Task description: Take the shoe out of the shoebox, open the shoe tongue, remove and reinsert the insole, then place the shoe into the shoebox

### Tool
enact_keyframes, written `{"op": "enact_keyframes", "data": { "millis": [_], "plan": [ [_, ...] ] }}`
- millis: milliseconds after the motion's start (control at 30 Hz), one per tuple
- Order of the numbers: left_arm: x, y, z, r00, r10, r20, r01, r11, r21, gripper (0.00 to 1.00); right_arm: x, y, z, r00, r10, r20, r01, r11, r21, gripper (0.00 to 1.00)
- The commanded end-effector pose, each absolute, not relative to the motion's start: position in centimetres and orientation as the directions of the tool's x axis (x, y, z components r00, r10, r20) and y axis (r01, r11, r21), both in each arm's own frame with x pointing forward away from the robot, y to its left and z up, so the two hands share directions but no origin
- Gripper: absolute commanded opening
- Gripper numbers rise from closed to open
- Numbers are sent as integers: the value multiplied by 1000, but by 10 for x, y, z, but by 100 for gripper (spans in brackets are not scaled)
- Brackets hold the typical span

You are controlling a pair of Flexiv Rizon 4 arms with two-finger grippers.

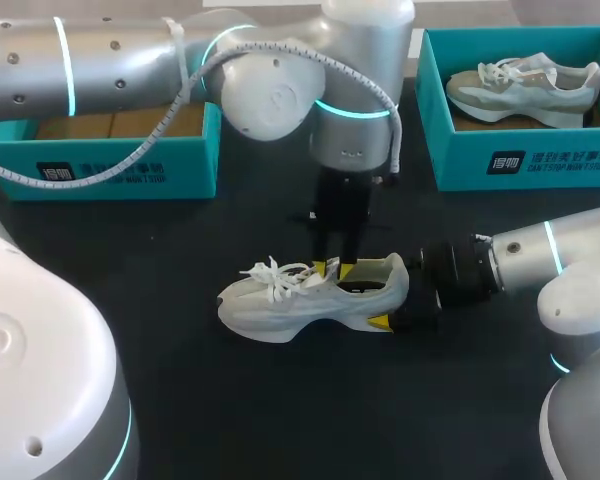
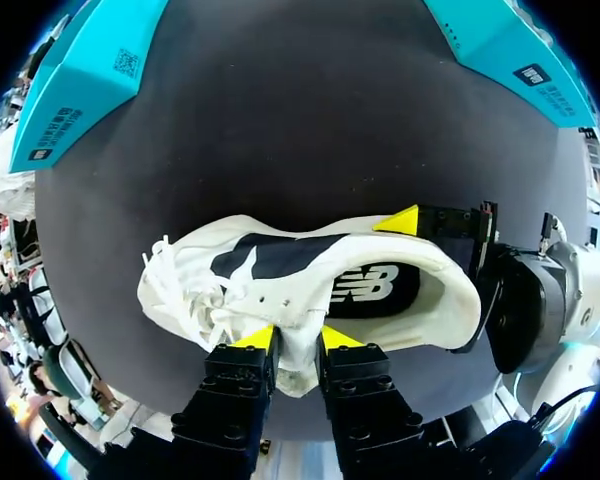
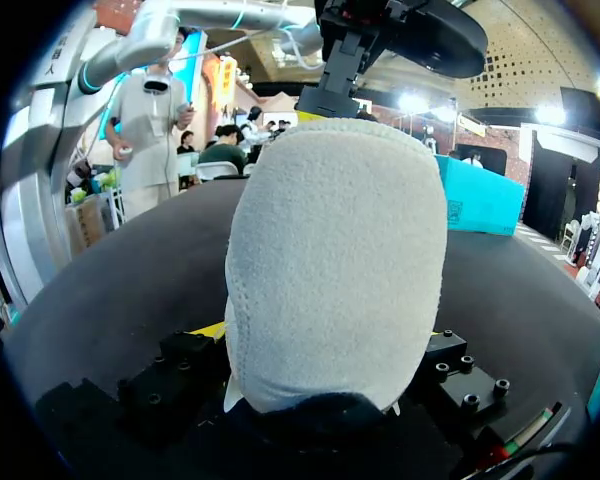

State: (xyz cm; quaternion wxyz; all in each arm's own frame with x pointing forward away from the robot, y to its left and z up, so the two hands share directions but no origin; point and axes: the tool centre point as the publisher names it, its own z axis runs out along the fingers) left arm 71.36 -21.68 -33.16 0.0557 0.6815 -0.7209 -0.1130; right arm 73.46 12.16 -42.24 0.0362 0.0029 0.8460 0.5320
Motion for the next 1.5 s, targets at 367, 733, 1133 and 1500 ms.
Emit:
{"op": "enact_keyframes", "data": {
  "millis": [367, 733, 1133, 1500],
  "plan": [
    [700, -208, -316, -35, -999, -21, -977, 30, 213, 0, 734, 129, -432, -997, 43, -57, -32, 437, 899, 0],
    [681, -181, -298, 55, -997, 51, -986, -46, 162, 0, 734, 129, -432, -997, 43, -57, -32, 437, 899, 0],
    [662, -156, -309, 216, -971, 103, -968, -198, 156, 0, 734, 129, -432, -997, 43, -57, -32, 437, 899, 0],
    [667, -127, -310, 407, -897, 173, -910, -383, 159, 0, 734, 129, -432, -997, 43, -57, -32, 437, 899, 0]
  ]
}}
